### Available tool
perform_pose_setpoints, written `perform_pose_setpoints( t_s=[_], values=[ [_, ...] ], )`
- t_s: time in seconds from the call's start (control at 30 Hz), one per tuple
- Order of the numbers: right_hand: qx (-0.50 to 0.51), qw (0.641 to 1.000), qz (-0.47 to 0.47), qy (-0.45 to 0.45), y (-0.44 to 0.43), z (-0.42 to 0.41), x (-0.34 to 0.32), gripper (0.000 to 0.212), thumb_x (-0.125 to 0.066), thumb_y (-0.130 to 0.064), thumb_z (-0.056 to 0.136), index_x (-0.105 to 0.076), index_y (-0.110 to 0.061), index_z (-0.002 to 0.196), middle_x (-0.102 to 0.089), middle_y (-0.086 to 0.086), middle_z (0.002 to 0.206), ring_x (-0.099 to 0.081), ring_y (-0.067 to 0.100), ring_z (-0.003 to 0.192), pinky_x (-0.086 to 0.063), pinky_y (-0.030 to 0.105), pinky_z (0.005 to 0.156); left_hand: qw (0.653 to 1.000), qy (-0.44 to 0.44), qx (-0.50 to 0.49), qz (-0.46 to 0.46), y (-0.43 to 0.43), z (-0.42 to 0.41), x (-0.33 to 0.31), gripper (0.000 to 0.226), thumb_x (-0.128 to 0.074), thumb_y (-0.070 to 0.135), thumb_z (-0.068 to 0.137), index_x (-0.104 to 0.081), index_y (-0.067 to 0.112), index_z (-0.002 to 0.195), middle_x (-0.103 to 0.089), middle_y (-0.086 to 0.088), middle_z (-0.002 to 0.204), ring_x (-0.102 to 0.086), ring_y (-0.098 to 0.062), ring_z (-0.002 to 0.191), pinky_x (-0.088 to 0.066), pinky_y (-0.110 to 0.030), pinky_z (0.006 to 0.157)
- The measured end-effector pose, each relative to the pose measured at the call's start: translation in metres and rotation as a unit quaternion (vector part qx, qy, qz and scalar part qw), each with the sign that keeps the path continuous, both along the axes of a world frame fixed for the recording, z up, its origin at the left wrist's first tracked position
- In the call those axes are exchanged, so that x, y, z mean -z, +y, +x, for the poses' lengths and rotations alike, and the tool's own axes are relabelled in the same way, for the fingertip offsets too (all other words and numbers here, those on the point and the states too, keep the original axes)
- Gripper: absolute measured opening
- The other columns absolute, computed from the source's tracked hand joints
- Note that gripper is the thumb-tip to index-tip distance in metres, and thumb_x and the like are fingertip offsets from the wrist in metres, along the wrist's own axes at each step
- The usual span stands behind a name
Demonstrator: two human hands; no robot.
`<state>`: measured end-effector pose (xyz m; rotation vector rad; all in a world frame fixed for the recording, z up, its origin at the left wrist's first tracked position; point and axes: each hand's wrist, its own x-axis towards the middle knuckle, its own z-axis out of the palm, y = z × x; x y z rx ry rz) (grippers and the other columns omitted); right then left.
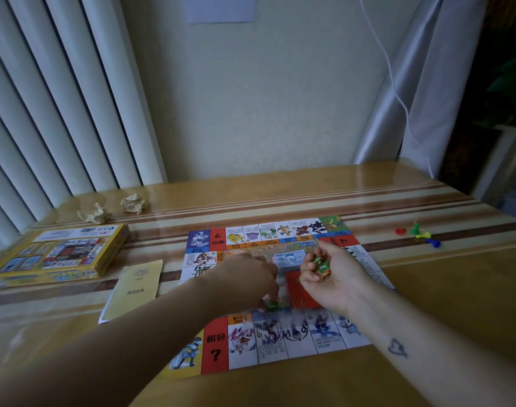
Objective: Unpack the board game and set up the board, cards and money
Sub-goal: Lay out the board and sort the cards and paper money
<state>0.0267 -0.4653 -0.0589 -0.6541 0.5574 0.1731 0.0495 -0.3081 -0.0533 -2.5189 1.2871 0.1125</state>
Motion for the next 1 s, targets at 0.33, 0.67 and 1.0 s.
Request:
perform_pose_setpoints(
  t_s=[0.33,0.67,1.0],
  values=[
    [-0.004,1.000,-0.015,-0.005,0.002,0.001,-0.001,0.028,-0.044,-0.021,0.098,-0.043,-0.012,0.072,-0.044,0.003,0.062,-0.036,0.010,0.050,-0.024,0.018,0.040,0.990,-0.077,0.107,0.050,0.003,0.000,0.000,0.025,-0.054,0.020,0.094,-0.063,0.018,0.118,-0.061,-0.002,0.113,-0.055,-0.021,0.106,-0.041,-0.033,0.094],
    [-0.001,1.000,-0.011,-0.012,-0.001,-0.002,-0.002,0.027,-0.045,-0.022,0.099,-0.045,-0.012,0.074,-0.045,0.003,0.060,-0.037,0.010,0.049,-0.025,0.018,0.034,0.966,-0.140,0.211,0.050,0.009,0.004,-0.002,0.019,-0.086,0.026,0.056,-0.067,0.025,0.060,-0.058,0.008,0.059,-0.055,-0.009,0.052,-0.048,-0.022,0.058],
    [-0.001,1.000,-0.014,-0.013,-0.004,-0.005,-0.003,0.025,-0.047,-0.022,0.098,-0.047,-0.011,0.075,-0.047,0.003,0.061,-0.038,0.010,0.048,-0.026,0.018,0.032,0.981,-0.101,0.164,0.000,0.018,0.005,-0.001,0.017,-0.084,0.026,0.062,-0.071,0.024,0.072,-0.061,0.007,0.067,-0.058,-0.008,0.056,-0.049,-0.022,0.060]
  ],
)
